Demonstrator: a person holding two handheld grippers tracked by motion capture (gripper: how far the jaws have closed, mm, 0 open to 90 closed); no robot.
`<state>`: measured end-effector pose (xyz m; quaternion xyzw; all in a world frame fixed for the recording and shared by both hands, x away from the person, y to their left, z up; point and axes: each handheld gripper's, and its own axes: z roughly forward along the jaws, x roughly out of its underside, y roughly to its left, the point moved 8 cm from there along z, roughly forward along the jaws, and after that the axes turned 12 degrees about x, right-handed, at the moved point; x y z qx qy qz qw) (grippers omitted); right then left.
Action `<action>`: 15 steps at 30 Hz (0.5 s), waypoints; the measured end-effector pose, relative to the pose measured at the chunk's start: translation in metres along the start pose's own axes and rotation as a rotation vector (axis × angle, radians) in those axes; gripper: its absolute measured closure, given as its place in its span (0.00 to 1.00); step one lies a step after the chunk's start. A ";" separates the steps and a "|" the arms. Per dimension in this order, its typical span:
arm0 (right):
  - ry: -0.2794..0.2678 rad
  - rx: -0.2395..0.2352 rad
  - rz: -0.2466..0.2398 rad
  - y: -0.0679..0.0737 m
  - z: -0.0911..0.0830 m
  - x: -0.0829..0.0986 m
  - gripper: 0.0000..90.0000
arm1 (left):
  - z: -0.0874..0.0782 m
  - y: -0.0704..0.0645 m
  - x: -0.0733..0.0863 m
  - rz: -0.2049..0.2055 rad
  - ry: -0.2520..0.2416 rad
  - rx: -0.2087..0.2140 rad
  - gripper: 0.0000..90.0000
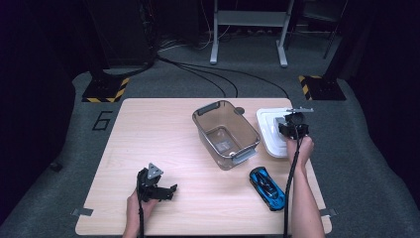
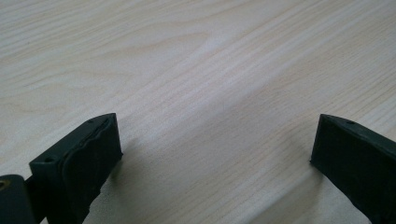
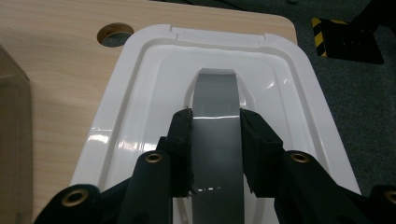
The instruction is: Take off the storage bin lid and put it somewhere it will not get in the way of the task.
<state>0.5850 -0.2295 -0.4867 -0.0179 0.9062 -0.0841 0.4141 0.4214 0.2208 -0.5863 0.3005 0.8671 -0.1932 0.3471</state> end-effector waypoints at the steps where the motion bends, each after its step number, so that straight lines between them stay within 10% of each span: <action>1: 0.006 0.002 0.003 0.001 0.005 0.003 0.74 | 0.000 0.000 0.000 0.001 0.001 0.000 0.02; 15: 0.050 0.016 0.048 0.008 0.026 0.020 0.74 | 0.000 -0.001 0.000 -0.005 -0.002 0.001 0.02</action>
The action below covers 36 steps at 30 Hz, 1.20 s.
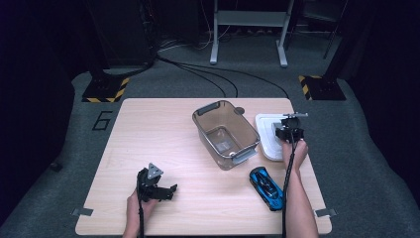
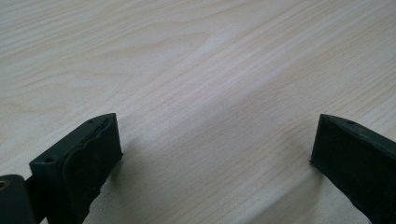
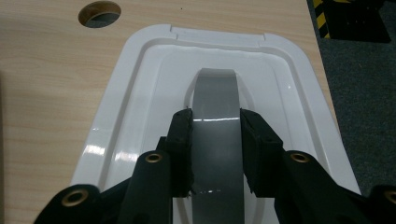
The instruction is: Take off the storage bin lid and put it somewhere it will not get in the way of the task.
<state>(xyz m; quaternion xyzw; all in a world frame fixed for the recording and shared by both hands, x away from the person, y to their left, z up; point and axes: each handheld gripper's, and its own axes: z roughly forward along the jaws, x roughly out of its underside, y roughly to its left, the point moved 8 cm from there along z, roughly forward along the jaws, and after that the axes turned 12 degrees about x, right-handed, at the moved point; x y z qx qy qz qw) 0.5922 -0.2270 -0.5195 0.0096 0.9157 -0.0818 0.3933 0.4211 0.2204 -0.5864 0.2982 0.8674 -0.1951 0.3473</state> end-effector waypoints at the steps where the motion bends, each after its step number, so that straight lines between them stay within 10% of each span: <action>1: 0.001 0.000 0.003 0.000 0.001 0.001 0.74 | 0.000 0.000 0.000 0.000 0.000 0.000 0.02; 19: 0.044 -0.008 -0.003 0.006 0.014 0.014 0.73 | 0.000 0.000 0.000 0.000 0.000 0.000 0.02; 36: 0.023 -0.163 -0.072 0.004 -0.035 0.017 0.25 | 0.000 0.000 0.000 0.004 0.002 -0.002 0.02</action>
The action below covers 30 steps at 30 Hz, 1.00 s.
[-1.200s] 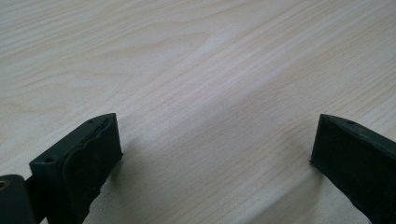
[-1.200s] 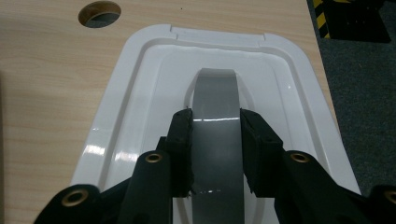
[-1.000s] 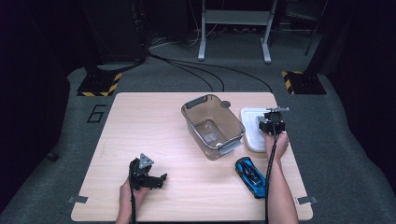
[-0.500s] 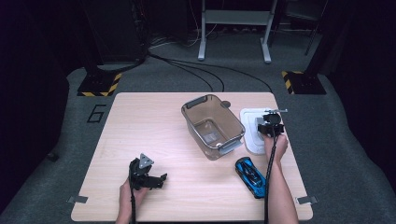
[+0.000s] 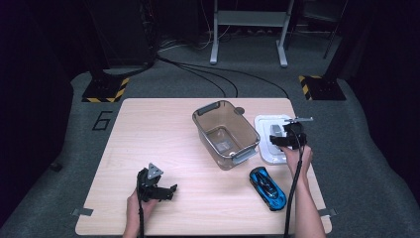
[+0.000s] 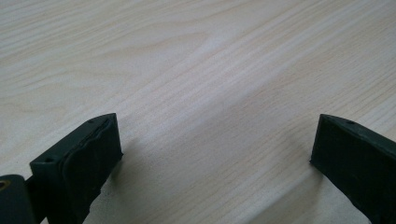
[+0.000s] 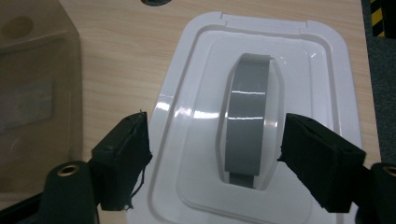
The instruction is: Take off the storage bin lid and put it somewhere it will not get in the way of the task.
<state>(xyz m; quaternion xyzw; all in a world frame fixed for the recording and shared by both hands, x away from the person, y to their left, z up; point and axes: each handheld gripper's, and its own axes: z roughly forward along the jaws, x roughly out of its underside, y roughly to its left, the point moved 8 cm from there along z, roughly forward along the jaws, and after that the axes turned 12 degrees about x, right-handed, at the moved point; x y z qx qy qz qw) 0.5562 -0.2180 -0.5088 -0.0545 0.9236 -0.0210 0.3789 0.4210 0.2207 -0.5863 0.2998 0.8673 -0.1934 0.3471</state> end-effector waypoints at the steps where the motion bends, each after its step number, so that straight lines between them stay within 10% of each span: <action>1: 0.000 -0.007 -0.006 0.002 -0.003 0.002 0.23 | 0.000 0.000 0.000 0.000 0.000 0.000 0.02; 30: 0.047 -0.117 -0.209 0.051 -0.050 0.060 0.00 | 0.000 0.000 0.000 -0.001 0.000 0.000 0.02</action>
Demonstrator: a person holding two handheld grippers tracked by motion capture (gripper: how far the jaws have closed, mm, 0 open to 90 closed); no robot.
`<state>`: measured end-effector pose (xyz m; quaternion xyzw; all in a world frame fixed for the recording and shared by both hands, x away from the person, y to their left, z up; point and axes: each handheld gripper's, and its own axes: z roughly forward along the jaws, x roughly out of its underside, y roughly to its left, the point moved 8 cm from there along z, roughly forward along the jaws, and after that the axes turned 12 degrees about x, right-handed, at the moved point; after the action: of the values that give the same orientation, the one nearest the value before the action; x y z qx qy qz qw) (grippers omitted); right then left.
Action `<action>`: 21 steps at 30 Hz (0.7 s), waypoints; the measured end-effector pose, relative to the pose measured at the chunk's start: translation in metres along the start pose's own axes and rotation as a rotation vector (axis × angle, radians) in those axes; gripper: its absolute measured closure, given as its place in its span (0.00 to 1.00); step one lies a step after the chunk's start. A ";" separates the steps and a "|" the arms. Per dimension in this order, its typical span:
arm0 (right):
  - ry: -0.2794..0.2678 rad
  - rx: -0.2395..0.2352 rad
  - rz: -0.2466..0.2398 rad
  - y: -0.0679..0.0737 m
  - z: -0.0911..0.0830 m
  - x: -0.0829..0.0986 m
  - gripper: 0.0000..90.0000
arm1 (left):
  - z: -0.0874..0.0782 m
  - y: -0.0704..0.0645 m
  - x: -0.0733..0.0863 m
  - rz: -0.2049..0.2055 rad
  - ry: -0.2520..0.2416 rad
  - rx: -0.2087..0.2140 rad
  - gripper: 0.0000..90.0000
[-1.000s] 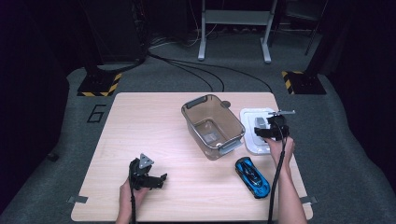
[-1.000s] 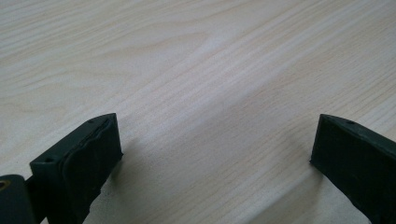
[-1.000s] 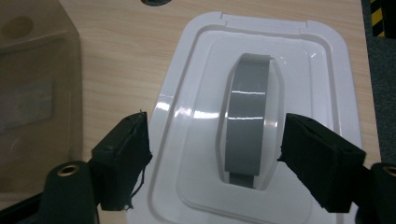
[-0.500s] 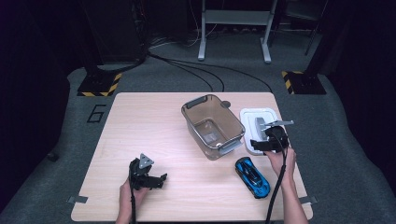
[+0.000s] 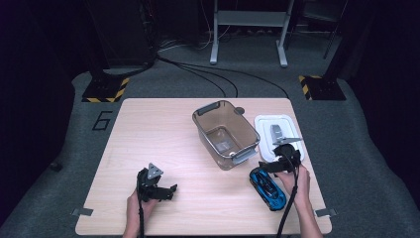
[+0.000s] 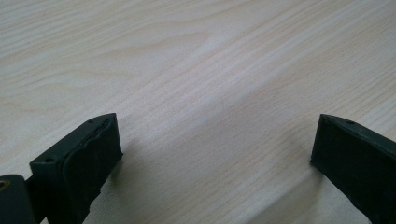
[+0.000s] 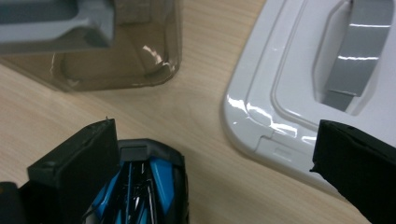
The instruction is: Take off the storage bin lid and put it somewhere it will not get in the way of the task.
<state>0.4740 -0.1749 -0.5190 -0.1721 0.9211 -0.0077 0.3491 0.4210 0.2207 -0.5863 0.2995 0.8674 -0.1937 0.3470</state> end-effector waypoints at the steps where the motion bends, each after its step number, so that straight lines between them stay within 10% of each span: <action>1: 0.007 -0.006 -0.016 0.004 0.001 0.002 0.00 | 0.000 0.000 0.000 0.000 0.000 -0.001 0.02; 21: 0.089 -0.082 -0.075 0.041 0.012 0.022 0.00 | 0.000 0.000 0.000 -0.004 -0.002 0.001 0.02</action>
<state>0.4537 -0.1425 -0.5479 -0.2204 0.9282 0.0093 0.2997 0.4208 0.2202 -0.5864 0.2980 0.8675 -0.1952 0.3473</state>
